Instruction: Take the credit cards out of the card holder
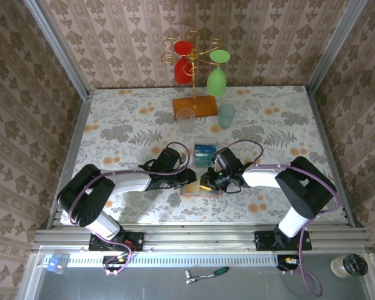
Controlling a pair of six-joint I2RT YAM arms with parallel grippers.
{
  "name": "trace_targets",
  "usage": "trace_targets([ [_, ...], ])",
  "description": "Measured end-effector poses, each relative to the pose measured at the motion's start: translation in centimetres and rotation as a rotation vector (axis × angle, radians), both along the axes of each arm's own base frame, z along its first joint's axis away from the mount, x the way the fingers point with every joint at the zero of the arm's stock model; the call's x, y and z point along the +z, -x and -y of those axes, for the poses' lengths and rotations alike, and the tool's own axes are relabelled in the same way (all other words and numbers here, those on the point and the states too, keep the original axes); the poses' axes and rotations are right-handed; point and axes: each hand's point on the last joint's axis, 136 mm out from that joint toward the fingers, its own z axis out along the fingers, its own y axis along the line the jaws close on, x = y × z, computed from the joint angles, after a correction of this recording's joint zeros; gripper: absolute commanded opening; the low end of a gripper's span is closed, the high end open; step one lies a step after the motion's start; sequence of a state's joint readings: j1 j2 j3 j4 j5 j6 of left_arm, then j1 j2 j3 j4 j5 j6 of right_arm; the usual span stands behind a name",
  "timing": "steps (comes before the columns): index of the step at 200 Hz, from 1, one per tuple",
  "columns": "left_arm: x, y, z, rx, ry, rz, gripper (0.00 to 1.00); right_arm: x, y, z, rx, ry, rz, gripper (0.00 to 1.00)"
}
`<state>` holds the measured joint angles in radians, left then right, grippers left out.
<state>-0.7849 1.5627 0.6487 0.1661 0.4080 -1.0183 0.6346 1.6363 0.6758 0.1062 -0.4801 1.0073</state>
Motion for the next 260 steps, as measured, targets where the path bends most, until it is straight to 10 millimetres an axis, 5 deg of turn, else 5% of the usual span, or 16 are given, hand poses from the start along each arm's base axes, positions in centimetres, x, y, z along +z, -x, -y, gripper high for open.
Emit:
trace_targets([
  [89, 0.1, 0.1, 0.1, -0.004, -0.007, -0.006, 0.24, 4.2, -0.1, 1.2, -0.007, 0.003, 0.078, 0.21],
  [171, 0.7, 0.2, 3.0, -0.060, 0.010, -0.002, 0.31, 7.2, -0.8, 3.8, -0.069, 0.008, 0.150, 0.21],
  [260, 0.7, -0.2, 6.1, -0.113, 0.032, -0.012, 0.43, 8.2, -0.2, 6.5, -0.118, 0.032, 0.184, 0.26],
])
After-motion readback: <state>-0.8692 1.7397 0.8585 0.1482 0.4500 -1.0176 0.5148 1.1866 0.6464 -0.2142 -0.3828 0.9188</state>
